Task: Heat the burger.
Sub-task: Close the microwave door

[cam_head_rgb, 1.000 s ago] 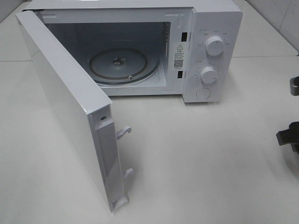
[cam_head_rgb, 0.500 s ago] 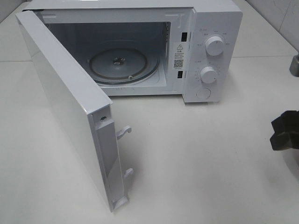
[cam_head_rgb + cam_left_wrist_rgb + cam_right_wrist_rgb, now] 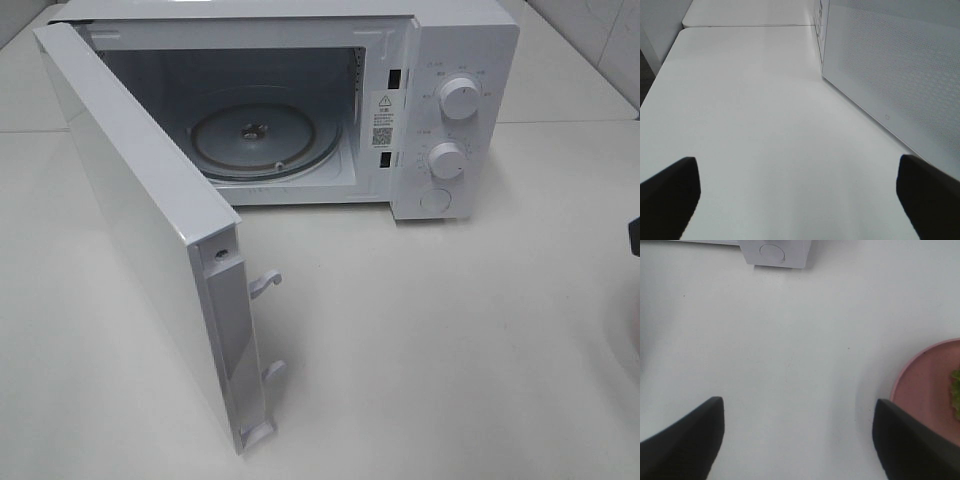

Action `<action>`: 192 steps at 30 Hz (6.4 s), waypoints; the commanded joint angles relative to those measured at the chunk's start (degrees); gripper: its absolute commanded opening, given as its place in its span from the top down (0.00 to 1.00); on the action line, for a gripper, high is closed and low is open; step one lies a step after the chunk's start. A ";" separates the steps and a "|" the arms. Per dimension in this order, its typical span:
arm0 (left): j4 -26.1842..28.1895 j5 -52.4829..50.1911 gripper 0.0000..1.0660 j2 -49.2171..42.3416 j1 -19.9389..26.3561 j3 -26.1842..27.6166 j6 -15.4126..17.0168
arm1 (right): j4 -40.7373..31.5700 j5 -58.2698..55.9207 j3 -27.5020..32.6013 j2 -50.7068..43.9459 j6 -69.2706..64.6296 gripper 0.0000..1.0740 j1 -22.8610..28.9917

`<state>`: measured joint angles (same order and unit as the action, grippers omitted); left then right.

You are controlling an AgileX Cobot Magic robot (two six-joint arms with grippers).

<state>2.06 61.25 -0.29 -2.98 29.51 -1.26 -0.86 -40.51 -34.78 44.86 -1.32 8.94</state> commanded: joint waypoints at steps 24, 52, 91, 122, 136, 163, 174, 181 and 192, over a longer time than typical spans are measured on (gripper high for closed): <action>0.00 0.11 0.05 -0.92 0.17 0.06 0.06 | 2.06 -17.30 4.87 -34.89 4.41 0.32 -0.29; 0.00 0.11 0.05 -0.80 0.17 0.06 0.00 | 3.38 -14.61 6.70 -46.75 2.46 0.32 -1.03; 0.00 0.11 0.05 -0.29 0.17 0.06 0.00 | 2.18 -14.67 6.70 -46.75 1.32 0.32 -9.51; -5.33 -7.68 0.05 3.15 0.17 2.29 0.17 | 2.06 -14.67 6.70 -46.75 1.32 0.32 -9.51; -5.04 -35.24 0.56 20.51 0.17 -2.69 5.10 | 2.06 -14.67 6.70 -46.75 1.32 0.32 -9.51; -5.16 -86.57 1.00 50.08 0.17 -20.23 4.87 | 2.06 -14.67 6.70 -46.75 1.32 0.32 -9.51; -12.78 -109.84 1.00 74.43 0.17 -19.42 5.67 | 2.06 -14.67 6.70 -46.75 1.32 0.32 -9.51; -27.73 -111.90 1.00 84.34 0.17 -12.61 14.55 | 2.06 -14.67 6.70 -46.75 1.32 0.32 -9.51; -33.17 -111.61 1.00 90.24 -1.32 -6.65 18.28 | 2.06 -14.67 6.70 -46.75 1.32 0.32 -9.51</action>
<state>-30.77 -49.96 90.07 -4.01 22.40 16.44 1.43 -55.58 -28.19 -0.23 0.00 -0.29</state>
